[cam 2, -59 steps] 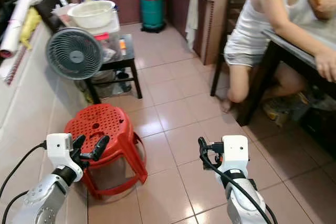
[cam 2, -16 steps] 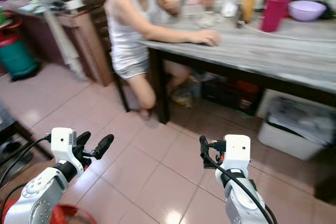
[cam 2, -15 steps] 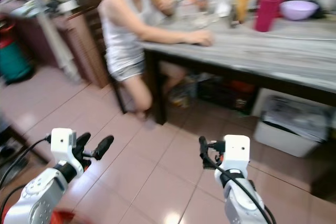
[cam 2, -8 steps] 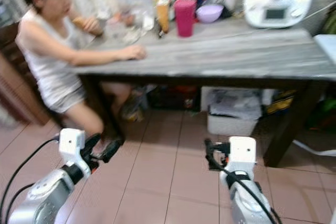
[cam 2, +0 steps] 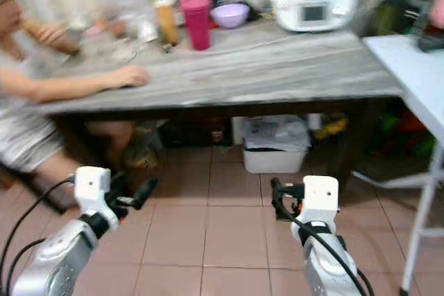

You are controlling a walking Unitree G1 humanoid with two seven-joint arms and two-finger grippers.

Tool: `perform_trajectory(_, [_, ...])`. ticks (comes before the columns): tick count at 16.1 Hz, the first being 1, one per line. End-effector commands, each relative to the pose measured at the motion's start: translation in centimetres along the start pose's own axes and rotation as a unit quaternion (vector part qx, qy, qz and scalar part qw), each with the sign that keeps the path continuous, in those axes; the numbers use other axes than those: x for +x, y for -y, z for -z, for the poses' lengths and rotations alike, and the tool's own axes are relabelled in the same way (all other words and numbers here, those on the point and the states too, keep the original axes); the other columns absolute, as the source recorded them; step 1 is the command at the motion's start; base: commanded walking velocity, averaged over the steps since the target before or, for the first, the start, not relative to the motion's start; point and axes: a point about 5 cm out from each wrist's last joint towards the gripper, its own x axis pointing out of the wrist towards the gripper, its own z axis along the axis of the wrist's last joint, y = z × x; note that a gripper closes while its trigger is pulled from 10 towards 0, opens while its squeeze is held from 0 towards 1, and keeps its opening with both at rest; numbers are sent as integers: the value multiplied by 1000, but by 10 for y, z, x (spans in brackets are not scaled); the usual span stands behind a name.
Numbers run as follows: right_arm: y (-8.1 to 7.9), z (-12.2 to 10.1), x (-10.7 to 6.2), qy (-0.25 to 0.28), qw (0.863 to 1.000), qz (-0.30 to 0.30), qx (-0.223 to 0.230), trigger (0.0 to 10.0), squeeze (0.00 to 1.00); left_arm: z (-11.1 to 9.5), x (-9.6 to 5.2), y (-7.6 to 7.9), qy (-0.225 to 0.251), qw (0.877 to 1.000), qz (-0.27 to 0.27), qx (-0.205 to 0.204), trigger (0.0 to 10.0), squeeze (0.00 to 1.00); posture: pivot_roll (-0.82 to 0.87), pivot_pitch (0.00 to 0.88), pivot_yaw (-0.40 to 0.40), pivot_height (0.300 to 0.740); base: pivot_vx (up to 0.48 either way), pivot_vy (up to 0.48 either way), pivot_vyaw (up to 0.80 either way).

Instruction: Setting the table

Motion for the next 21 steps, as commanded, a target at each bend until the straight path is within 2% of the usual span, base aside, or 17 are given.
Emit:
perform_trajectory(1, [-2, -9, 0, 25, 1000, 6, -16, 10000, 0, -14, -2, -9, 47, 998, -38, 25, 10000, 0, -212, 0, 86, 740, 0, 0, 0])
perform_trajectory(3, [0, -23, -2, 80, 997, 9, -14, 10000, 0, -31, 0, -6, 111, 991, -62, 49, 10000, 0, -213, 0, 79, 740, 0, 0, 0])
perform_trajectory(5, [0, -26, -2, 92, 995, 13, -24, 10000, 0, -30, 0, -5, 116, 990, -59, 51, 10000, 0, -213, 0, 79, 740, 0, 0, 0])
perform_trajectory(6, [0, -28, -4, 104, 994, 13, -14, 10000, 0, -25, -2, -5, 120, 988, -72, 69, 10000, 0, -214, 0, 79, 740, 0, 0, 0])
perform_trajectory(9, [0, -26, -5, 109, 994, 15, -14, 10000, 0, -18, -1, -9, 100, 987, -98, 83, 10000, 0, -215, 0, 81, 740, 0, 0, 0])
perform_trajectory(15, [-3, -21, -5, 101, 995, 15, 2, 10000, 0, -15, 4, -9, 81, 986, -94, 108, 10000, 0, -221, 0, 97, 740, 0, 0, -74])
perform_trajectory(21, [-4, -17, -7, 96, 995, 12, 5, 10000, 0, -14, 3, -7, 75, 992, -55, 86, 10000, 0, -223, 0, 102, 740, 0, 0, -93])
